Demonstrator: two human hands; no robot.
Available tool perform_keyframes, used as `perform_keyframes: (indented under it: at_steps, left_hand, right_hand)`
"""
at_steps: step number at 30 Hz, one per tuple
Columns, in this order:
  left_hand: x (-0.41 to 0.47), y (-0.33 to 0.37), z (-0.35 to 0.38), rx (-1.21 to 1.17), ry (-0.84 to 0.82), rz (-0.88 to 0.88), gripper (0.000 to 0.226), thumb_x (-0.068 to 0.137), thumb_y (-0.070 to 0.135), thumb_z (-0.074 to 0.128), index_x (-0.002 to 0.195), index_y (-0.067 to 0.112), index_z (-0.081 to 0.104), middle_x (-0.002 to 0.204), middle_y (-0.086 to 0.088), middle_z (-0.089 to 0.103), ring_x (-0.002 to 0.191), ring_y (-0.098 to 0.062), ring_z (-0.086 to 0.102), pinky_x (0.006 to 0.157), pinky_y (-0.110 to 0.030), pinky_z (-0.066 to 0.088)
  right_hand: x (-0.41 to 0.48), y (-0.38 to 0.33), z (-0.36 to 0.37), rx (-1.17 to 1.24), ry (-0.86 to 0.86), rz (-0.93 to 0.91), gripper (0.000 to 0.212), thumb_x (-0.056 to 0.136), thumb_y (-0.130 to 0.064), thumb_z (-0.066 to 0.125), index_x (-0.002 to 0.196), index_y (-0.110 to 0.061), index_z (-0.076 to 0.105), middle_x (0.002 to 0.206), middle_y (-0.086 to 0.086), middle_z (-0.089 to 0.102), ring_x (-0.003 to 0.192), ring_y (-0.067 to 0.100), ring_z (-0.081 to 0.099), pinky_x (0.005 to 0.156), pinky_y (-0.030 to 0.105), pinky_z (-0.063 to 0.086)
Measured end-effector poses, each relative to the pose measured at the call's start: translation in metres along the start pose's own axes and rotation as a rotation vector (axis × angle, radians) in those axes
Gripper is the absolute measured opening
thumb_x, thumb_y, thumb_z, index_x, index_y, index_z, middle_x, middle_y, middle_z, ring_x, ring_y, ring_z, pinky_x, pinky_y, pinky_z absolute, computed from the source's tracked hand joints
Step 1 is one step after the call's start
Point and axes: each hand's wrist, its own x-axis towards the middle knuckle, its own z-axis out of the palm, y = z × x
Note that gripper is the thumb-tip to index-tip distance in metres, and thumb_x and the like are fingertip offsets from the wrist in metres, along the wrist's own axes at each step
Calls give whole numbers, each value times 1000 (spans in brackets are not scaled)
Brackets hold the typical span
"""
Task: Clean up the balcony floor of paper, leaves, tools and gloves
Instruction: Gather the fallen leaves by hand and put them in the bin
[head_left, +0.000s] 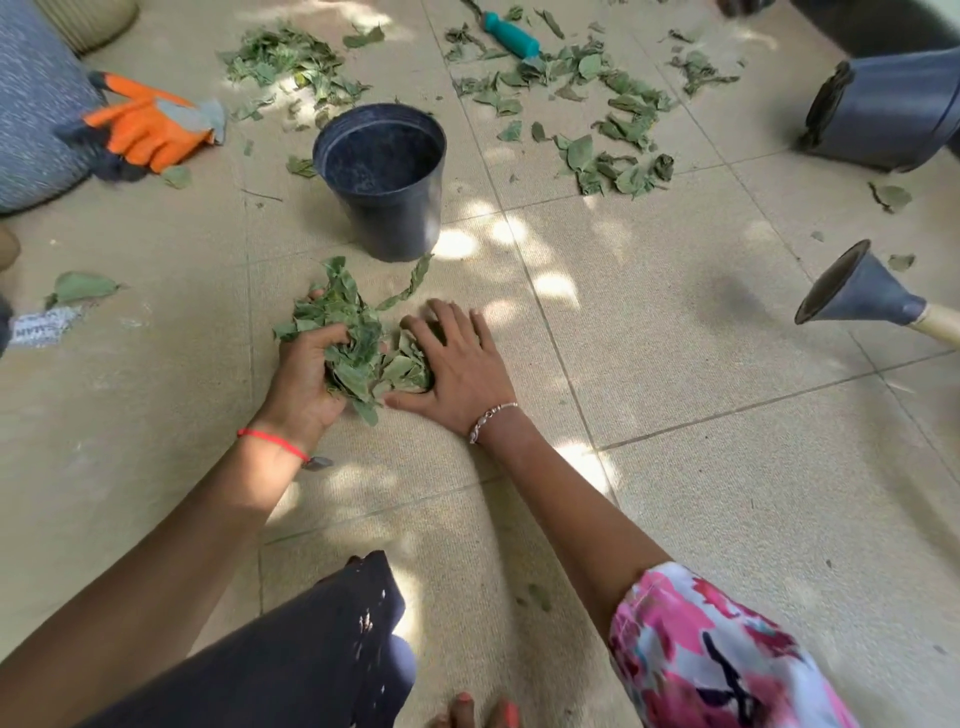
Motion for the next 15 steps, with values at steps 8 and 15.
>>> perform_keyframes:
  at_steps: [8,15]
  left_hand:
    - [3,-11,-10,23,37,32,30,86,-1,40,107,5,61,105,-14,62,90,-23,65,79,-35,56]
    - [-1,-7,-10,-1,-2,43,35,80,2,55,53,14,74,67,1,72,64,-8,69,64,-19,56]
  right_hand:
    - [6,-22,10,-117,140,-35,58,79,-57,53,120,-16,52,113,3,55,105,25,49,93,42,38]
    - [6,-13,0,-115,90,1,39,97,-42,34,117,-11,47,115,6,52,103,26,50,67,34,40]
